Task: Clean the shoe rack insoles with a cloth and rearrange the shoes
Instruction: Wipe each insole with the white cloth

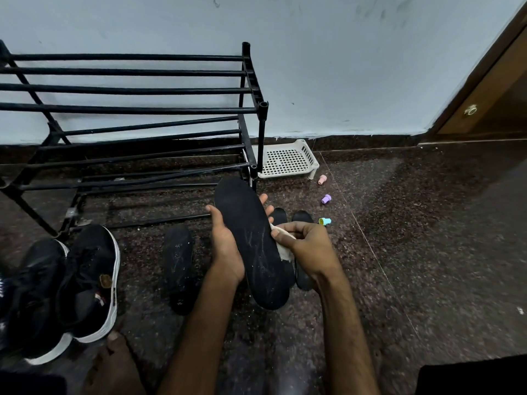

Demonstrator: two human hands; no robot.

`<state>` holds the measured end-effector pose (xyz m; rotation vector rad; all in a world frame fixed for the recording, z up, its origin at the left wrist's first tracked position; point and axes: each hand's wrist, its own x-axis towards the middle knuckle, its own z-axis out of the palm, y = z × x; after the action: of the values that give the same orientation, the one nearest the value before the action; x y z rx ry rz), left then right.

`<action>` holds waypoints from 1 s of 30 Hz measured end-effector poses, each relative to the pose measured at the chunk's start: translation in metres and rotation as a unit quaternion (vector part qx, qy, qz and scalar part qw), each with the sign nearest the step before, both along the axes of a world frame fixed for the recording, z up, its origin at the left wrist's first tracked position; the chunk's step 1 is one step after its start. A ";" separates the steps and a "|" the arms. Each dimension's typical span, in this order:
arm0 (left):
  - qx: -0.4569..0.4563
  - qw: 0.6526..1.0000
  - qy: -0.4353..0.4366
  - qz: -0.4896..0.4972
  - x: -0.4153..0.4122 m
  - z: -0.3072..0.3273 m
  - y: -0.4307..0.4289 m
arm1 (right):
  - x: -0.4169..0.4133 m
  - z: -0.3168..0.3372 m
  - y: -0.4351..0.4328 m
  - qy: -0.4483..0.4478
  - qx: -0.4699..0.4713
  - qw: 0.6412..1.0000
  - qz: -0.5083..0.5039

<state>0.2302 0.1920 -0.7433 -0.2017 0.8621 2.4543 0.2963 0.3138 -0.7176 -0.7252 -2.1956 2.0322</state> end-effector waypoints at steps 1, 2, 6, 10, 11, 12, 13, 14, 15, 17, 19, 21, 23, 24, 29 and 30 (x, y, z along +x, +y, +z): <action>0.005 1.000 0.003 -0.009 0.002 0.003 0.002 | -0.001 0.000 -0.001 0.006 -0.004 1.000 -0.018; 0.009 1.000 0.008 -0.021 0.004 0.004 0.005 | -0.003 0.000 -0.002 0.013 -0.016 0.999 -0.038; 0.012 0.999 0.024 -0.020 0.015 0.013 0.016 | -0.007 0.004 -0.008 0.015 0.097 0.991 -0.087; 0.039 0.999 0.026 -0.021 0.013 0.013 0.015 | -0.003 0.017 -0.017 0.114 0.352 0.921 -0.121; 0.047 0.998 0.028 -0.025 0.013 0.013 0.013 | -0.004 0.021 -0.019 0.141 0.380 0.908 -0.101; 0.048 0.998 0.034 -0.031 0.012 0.012 0.012 | -0.007 0.022 -0.021 0.155 0.400 0.900 -0.073; 0.041 0.998 0.041 -0.035 0.013 0.013 0.012 | -0.010 0.022 -0.022 0.152 0.419 0.894 -0.043; 0.036 0.997 0.047 -0.041 0.013 0.014 0.013 | -0.011 0.020 -0.022 0.136 0.433 0.891 -0.015; 0.029 0.997 0.049 -0.047 0.014 0.014 0.014 | -0.012 0.019 -0.021 0.118 0.434 0.893 0.012; 0.009 0.998 0.043 -0.052 0.013 0.016 0.014 | -0.011 0.020 -0.017 0.098 0.393 0.911 0.073; 0.018 0.998 0.032 -0.051 0.010 0.013 0.011 | -0.009 0.022 -0.013 0.079 0.365 0.918 0.134; 0.017 0.997 0.039 -0.057 0.012 0.014 0.010 | -0.009 0.023 -0.012 0.073 0.374 0.916 0.125; 0.018 0.996 0.045 -0.070 0.018 0.019 0.015 | -0.011 0.023 -0.011 0.087 0.407 0.908 0.052; 0.016 0.996 0.048 -0.074 0.019 0.021 0.017 | -0.012 0.021 -0.011 0.091 0.426 0.900 0.011; 0.014 0.997 0.035 -0.060 0.017 0.021 0.017 | -0.012 0.022 -0.009 0.071 0.368 0.925 0.060; 0.018 0.998 0.034 -0.056 0.018 0.021 0.016 | -0.011 0.023 -0.010 0.055 0.351 0.931 0.087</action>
<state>0.2478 0.2083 -0.7227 -0.0555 0.8353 2.3818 0.2858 0.3042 -0.6941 -0.3248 -2.7114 1.1253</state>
